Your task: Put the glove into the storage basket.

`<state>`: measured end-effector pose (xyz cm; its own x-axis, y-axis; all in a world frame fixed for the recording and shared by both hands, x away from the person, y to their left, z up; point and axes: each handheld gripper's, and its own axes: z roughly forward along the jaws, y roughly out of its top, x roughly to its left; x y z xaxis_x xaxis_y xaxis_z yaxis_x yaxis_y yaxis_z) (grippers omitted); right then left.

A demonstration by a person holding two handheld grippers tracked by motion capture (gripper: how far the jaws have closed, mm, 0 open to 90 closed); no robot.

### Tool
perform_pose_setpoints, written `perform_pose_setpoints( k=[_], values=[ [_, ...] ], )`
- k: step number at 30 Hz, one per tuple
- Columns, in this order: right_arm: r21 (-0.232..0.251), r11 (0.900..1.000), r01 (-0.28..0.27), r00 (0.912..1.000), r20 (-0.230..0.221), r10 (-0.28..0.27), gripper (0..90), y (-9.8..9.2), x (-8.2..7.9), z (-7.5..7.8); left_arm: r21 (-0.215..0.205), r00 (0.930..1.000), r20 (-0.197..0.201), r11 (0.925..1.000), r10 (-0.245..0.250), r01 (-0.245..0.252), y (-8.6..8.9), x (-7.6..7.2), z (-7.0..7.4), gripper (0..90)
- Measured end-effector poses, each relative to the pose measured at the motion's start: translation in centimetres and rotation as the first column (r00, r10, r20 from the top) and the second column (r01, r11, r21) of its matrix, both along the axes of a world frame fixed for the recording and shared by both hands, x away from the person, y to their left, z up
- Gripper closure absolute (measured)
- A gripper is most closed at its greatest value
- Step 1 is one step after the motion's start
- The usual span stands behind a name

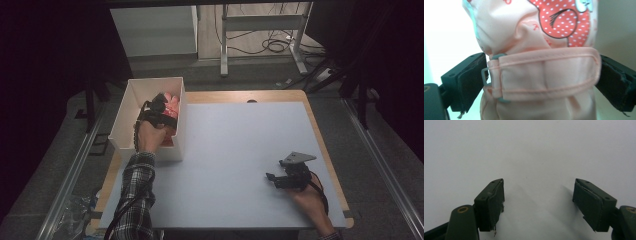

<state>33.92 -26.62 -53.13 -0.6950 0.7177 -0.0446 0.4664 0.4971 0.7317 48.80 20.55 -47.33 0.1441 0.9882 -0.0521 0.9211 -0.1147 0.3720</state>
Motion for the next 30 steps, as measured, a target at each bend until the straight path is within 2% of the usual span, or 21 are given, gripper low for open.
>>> perform_pose_setpoints(
  k=[10,12,16,20,24,27,30],
  values=[
    [0.001,1.0,0.0,1.0,-0.001,0.0,25.6,0.0,0.0,0.0,-0.008,0.9978,0.062,0.9997,-0.023,0.024,0.2,-1.0,2.2,3.8],
    [-0.001,1.0,0.0,1.0,0.0,0.0,25.6,0.0,0.0,0.0,-0.022,0.9956,0.088,0.9992,-0.032,0.034,0.3,-1.3,3.0,3.7],
    [-0.003,1.0,0.001,1.0,0.0,-0.001,25.7,0.0,0.0,0.0,-0.028,0.9928,0.112,0.9986,-0.041,0.044,0.5,-1.7,3.9,3.7],
    [-0.002,1.0,0.0,1.0,0.001,0.0,25.6,0.0,0.0,0.0,-0.045,0.9849,0.164,0.997,-0.055,0.063,1.0,-2.4,5.3,3.8],
    [-0.001,1.0,0.0,1.0,0.001,0.0,25.6,0.0,0.0,0.0,-0.062,0.9772,0.2,0.9943,-0.072,0.086,1.2,-3.0,6.2,3.7],
    [-0.002,1.0,0.0,1.0,0.001,0.0,25.6,0.0,0.0,0.0,-0.077,0.9693,0.23,0.9914,-0.086,0.106,1.2,-3.6,7.0,3.6],
    [-0.002,1.0,0.0,1.0,0.001,0.0,25.6,0.0,0.0,0.0,-0.074,0.9579,0.263,0.9875,-0.115,0.139,0.9,-4.3,7.8,3.6]
  ],
)
